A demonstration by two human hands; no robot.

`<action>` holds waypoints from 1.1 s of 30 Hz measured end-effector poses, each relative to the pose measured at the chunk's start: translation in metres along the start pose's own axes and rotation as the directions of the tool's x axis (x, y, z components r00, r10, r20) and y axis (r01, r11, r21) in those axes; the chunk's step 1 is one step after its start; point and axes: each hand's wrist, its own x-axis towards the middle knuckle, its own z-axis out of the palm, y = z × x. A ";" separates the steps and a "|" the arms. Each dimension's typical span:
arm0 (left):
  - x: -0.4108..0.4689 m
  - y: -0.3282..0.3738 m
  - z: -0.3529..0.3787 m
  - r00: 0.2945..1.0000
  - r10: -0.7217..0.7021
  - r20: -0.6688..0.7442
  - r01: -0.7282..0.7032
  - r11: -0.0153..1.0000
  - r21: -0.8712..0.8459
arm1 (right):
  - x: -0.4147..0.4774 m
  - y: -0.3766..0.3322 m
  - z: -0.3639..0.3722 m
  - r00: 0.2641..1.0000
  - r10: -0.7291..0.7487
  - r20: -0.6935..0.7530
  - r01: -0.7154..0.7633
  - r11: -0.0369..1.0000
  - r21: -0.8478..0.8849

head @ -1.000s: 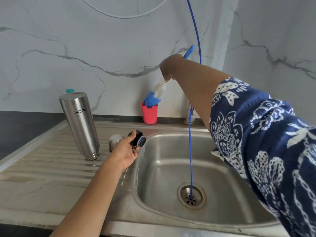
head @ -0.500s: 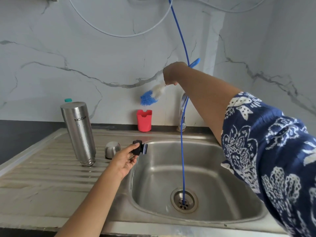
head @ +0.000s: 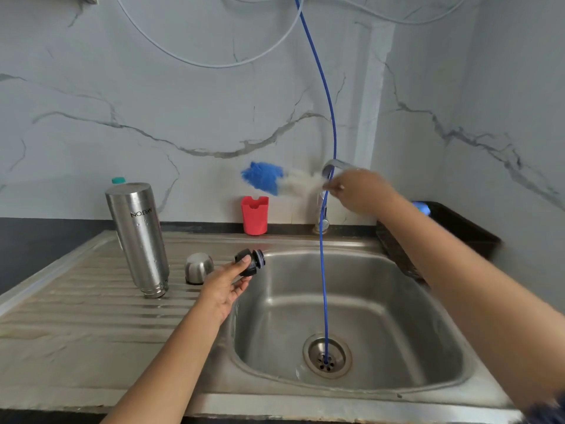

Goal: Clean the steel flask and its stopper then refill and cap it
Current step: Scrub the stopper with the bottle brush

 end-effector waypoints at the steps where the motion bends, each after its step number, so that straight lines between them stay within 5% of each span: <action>1: 0.000 -0.001 0.001 1.000 0.013 -0.008 -0.013 1.000 0.003 | -0.028 0.008 0.009 1.000 -0.002 0.010 0.002 0.999 0.042; 6: 0.000 0.000 0.006 0.998 0.018 -0.064 -0.022 0.997 -0.068 | -0.122 0.038 0.055 0.999 -0.045 -0.008 0.046 0.984 0.170; 12: -0.003 -0.002 0.008 0.997 -0.021 -0.071 0.011 0.991 -0.131 | -0.172 0.051 0.090 0.994 -0.105 -0.029 0.107 0.991 0.079; 19: -0.002 -0.012 0.020 0.999 0.032 -0.016 -0.032 0.999 0.005 | -0.173 0.035 0.102 0.990 -0.089 -0.107 0.084 0.995 -0.056; 33: 0.002 -0.010 0.017 1.000 0.015 -0.026 -0.016 0.999 -0.037 | -0.184 0.018 0.085 0.970 -0.167 -0.177 0.129 0.969 -0.209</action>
